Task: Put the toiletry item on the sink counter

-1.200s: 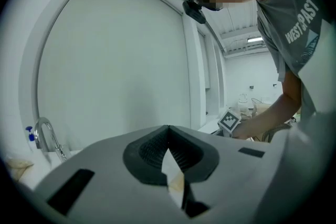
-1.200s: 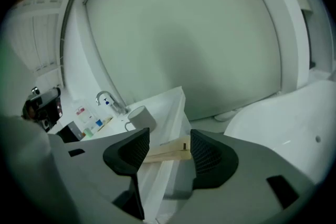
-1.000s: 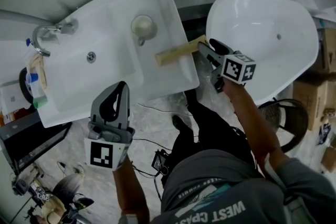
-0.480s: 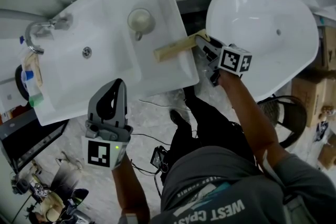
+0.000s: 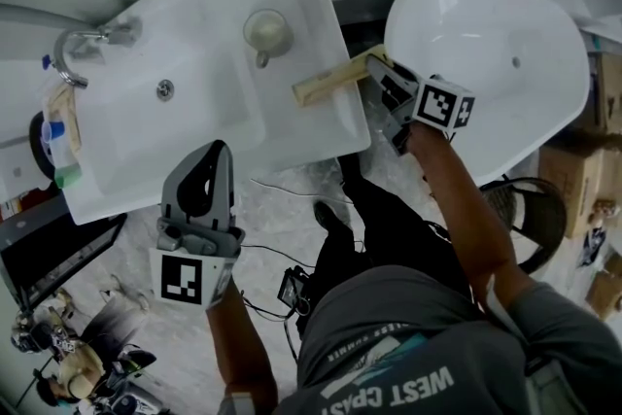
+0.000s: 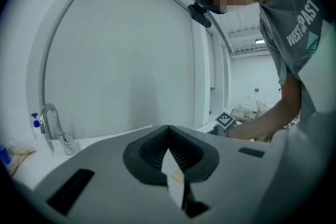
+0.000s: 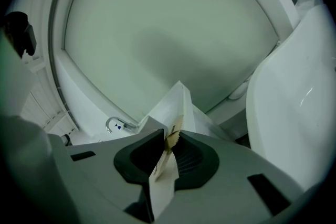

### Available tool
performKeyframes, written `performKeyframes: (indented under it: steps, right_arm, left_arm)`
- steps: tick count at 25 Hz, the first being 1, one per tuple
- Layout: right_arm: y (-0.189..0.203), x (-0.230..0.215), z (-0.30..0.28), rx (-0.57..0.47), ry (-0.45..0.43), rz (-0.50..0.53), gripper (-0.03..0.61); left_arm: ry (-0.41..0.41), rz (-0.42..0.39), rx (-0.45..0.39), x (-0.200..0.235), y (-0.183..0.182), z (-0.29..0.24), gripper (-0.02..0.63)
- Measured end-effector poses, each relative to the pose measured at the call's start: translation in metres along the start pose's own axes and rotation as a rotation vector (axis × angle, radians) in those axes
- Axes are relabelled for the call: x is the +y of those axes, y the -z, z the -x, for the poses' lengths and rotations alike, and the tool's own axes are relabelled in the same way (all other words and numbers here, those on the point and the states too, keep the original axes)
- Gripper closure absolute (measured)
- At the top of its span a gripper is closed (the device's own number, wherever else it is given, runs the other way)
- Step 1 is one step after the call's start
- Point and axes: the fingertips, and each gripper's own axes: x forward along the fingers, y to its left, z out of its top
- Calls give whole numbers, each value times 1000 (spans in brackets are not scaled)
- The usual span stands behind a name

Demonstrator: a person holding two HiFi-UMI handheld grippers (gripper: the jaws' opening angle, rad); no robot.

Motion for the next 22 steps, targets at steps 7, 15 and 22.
performKeyframes:
  steps: [7, 15, 22]
  right_arm:
    - [-37, 54, 15, -38, -80, 69, 512]
    - [-92, 124, 20, -120, -178, 165, 512]
    - [-110, 149, 0, -142, -190, 226, 512]
  left_arm:
    - [-35, -8, -30, 5, -15, 18, 612]
    - [-91, -12, -73, 15, -34, 48, 612]
    - [-134, -19, -109, 25, -48, 69, 612]
